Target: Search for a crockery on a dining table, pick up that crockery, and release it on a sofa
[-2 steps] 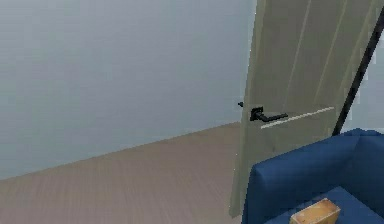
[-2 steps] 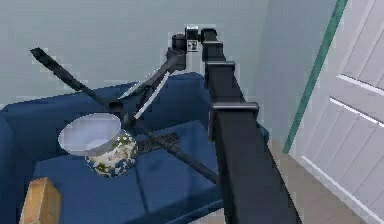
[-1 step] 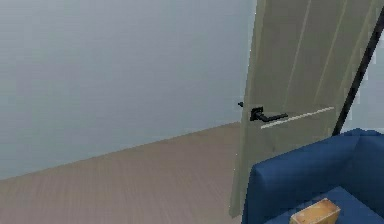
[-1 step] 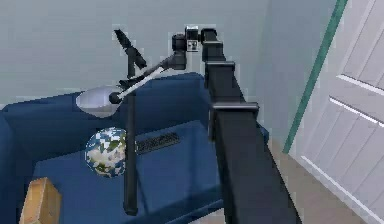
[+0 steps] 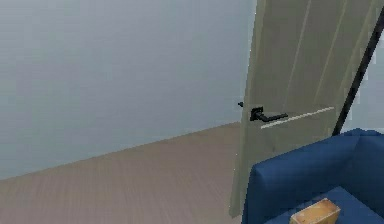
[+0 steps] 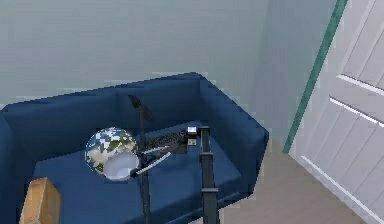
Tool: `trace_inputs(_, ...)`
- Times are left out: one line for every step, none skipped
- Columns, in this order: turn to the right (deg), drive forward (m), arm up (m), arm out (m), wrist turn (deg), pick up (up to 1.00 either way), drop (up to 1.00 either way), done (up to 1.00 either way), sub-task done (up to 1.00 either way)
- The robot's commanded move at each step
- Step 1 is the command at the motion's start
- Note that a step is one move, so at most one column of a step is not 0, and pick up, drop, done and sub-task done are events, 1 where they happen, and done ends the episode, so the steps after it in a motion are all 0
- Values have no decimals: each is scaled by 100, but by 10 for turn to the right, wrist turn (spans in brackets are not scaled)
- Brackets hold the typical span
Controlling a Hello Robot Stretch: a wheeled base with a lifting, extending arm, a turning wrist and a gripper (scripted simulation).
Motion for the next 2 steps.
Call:
trace_inputs(0,0,-32,0,0,0,0,0,0)
trace_inputs(0,0,0,0,0,0,100,0,0)
